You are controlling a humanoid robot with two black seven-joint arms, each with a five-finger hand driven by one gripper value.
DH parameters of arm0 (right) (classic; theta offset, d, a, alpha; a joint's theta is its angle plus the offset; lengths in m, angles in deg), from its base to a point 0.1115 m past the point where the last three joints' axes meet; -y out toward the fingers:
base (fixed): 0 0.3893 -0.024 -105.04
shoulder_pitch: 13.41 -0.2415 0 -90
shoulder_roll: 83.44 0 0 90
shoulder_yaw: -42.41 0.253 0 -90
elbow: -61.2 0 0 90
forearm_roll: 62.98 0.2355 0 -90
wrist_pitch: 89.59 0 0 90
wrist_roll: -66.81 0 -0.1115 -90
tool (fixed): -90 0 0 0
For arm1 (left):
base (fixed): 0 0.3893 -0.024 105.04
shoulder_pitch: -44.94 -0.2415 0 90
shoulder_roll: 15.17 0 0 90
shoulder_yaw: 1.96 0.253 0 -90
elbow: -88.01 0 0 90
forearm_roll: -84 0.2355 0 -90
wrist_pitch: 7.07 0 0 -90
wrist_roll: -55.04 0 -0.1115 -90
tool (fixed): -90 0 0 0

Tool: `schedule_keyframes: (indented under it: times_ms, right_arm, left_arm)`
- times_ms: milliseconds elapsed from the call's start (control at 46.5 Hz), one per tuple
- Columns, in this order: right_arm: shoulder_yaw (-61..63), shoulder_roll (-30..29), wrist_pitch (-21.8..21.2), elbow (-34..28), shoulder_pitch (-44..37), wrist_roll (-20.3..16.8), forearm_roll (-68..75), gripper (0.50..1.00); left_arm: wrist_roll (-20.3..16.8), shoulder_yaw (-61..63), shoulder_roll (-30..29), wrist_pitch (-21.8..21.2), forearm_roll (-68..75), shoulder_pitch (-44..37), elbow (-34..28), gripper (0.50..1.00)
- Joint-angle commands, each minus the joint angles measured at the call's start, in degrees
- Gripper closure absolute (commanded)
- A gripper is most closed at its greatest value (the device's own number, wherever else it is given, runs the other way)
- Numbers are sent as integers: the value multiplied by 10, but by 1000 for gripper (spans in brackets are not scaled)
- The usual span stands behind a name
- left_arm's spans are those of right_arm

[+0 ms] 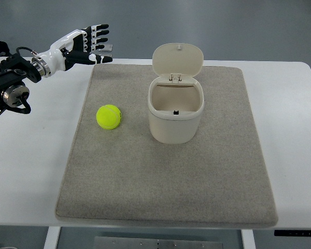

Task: Put tennis ball into box with left hand
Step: 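Swing the left hand over the mat toward the tennis ball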

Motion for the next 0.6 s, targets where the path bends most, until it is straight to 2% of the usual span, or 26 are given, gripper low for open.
schedule_keyframes:
  times_ms: [0,366,581]
  right_arm:
    - [0,0,0,0,0,0,0,599]
    - [0,0,0,0,0,0,0,597]
    - [0,0,0,0,0,-1,0,597]
  left_arm:
    - [-1,11,-14,8,32,1,13,510]
    - [-2,10,-53,29,163,10,32,510]
    - [-3,5,-67,52,174,25,61,510]
